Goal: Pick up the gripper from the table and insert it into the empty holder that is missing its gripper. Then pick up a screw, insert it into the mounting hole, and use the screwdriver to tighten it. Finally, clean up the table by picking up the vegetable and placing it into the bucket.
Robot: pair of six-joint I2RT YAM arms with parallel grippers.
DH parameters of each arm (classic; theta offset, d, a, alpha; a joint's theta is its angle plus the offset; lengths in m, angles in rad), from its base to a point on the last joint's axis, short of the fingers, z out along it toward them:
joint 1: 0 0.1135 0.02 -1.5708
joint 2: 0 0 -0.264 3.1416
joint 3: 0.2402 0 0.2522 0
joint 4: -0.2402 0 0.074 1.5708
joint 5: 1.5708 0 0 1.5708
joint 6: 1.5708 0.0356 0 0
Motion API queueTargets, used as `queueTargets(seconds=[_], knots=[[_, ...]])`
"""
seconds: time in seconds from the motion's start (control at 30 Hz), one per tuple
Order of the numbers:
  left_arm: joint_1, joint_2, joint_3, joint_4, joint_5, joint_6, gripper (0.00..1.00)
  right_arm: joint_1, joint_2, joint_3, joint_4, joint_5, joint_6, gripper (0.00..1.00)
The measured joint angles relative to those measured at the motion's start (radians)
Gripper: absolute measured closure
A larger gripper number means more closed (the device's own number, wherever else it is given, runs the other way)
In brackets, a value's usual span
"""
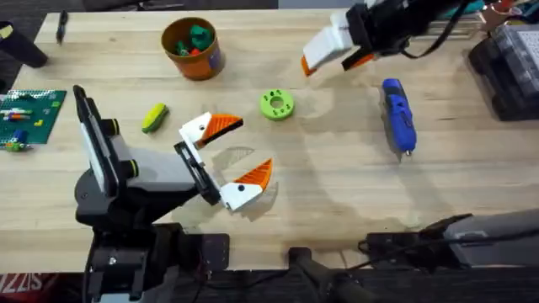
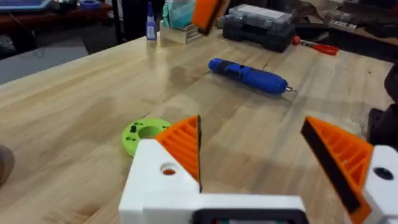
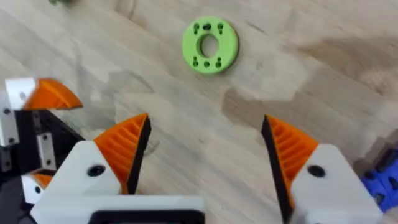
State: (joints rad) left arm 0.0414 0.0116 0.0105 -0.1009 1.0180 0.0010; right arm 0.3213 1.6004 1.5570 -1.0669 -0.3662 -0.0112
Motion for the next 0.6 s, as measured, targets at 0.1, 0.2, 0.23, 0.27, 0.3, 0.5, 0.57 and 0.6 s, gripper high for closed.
queueTargets(seconds=[0.1,0.2,0.23,0.27,0.3,0.5,0.57,0.6], knots=[[0.0,0.0,0.0,0.0,0.0,0.0,0.015,0.042,-0.032,-0.014,-0.007,0.057,0.009,0.008],[0.0,0.0,0.0,0.0,0.0,0.0,0.015,0.071,-0.082,-0.089,0.024,0.102,0.046,0.008],[0.0,0.0,0.0,0.0,0.0,0.0,0.015,0.076,-0.103,-0.128,0.044,0.116,0.064,0.008],[0.0,0.0,0.0,0.0,0.0,0.0,0.016,0.08,-0.129,-0.18,0.078,0.127,0.083,0.008],[0.0,0.0,0.0,0.0,0.0,0.0,0.015,0.082,-0.153,-0.229,0.116,0.136,0.098,0.008],[0.0,0.0,0.0,0.0,0.0,0.0,0.015,0.082,-0.259,-0.538,0.51,0.167,0.15,0.008],[0.0,0.0,0.0,0.0,0.0,0.0,0.015,0.082,-0.252,-0.592,0.61,0.167,0.147,0.007],[0.0,0.0,0.0,0.0,0.0,0.0,0.015,0.082,-0.242,-0.606,0.638,0.162,0.141,0.006]])
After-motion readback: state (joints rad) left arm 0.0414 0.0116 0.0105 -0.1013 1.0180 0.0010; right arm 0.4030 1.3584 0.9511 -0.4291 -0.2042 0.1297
